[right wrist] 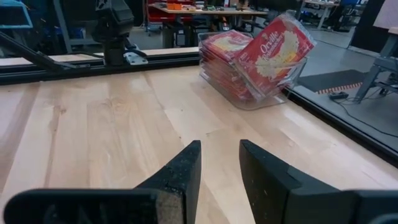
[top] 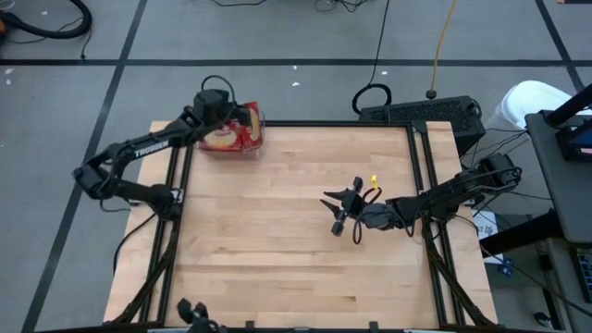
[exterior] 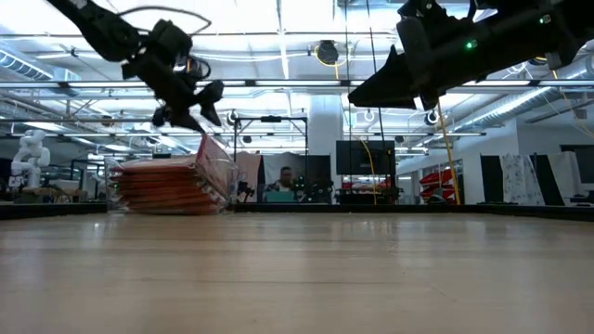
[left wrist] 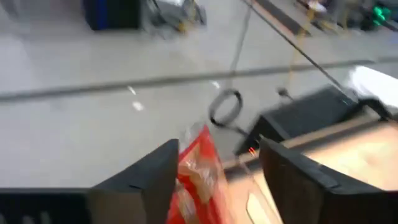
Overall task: Sort popcorn bags into baskets
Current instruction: Put the red popcorn bag into the transparent bin
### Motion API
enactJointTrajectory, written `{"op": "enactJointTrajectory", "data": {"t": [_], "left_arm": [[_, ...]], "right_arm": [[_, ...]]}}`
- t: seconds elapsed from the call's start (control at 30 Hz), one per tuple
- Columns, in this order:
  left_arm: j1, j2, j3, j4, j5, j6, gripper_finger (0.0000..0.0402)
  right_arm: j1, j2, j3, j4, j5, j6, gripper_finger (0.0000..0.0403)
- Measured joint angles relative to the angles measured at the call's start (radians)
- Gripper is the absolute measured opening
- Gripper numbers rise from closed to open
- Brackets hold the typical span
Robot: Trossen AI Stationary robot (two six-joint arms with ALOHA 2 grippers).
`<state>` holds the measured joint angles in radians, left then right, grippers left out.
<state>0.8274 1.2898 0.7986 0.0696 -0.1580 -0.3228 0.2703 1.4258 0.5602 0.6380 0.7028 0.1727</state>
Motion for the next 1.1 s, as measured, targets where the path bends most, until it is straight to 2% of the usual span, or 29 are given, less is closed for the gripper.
{"op": "enactJointTrajectory", "data": {"t": [0.13, 0.27, 0.37, 0.43, 0.5, 0.57, 0.73, 0.77, 0.87, 0.97, 1.1], "left_arm": [[0.040, 0.053, 0.000, -0.001, 0.180, -0.028, 0.0276], [0.026, 0.100, 0.000, -0.010, 0.191, -0.026, 0.0306], [0.014, 0.104, 0.000, 0.016, 0.188, -0.019, 0.0308], [0.003, 0.104, 0.000, 0.043, 0.183, -0.008, 0.0290], [-0.005, 0.104, 0.000, 0.069, 0.176, 0.009, 0.0253], [-0.006, 0.103, 0.000, 0.087, 0.175, 0.028, 0.0199], [-0.012, 0.102, 0.000, 0.109, 0.118, 0.086, 0.0030], [-0.015, 0.094, -0.001, 0.117, 0.111, 0.085, 0.0019], [-0.048, 0.064, -0.001, 0.177, 0.049, 0.077, 0.0019], [-0.121, 0.039, -0.001, 0.206, -0.107, 0.094, 0.0013], [-0.254, 0.033, -0.001, 0.227, -0.377, 0.108, 0.0011]], "right_arm": [[0.000, 0.000, 0.000, -0.014, -0.001, 0.010, 0.0105], [0.000, 0.000, 0.000, -0.025, 0.000, 0.010, 0.0105], [0.000, 0.000, 0.000, -0.025, 0.000, 0.009, 0.0105], [0.000, 0.000, 0.000, -0.033, -0.001, 0.008, 0.0105], [0.000, 0.000, 0.000, -0.038, 0.000, 0.007, 0.0105], [0.000, 0.000, 0.000, -0.043, 0.000, 0.005, 0.0105], [0.000, 0.000, 0.000, -0.043, 0.000, -0.001, 0.0105], [0.000, 0.000, 0.000, -0.043, 0.001, -0.001, 0.0105], [0.000, 0.000, 0.000, -0.044, 0.002, -0.001, 0.0105], [0.000, 0.000, 0.000, -0.044, 0.002, -0.001, 0.0105], [0.000, 0.000, 0.000, -0.044, 0.002, -0.002, 0.0105]]}}
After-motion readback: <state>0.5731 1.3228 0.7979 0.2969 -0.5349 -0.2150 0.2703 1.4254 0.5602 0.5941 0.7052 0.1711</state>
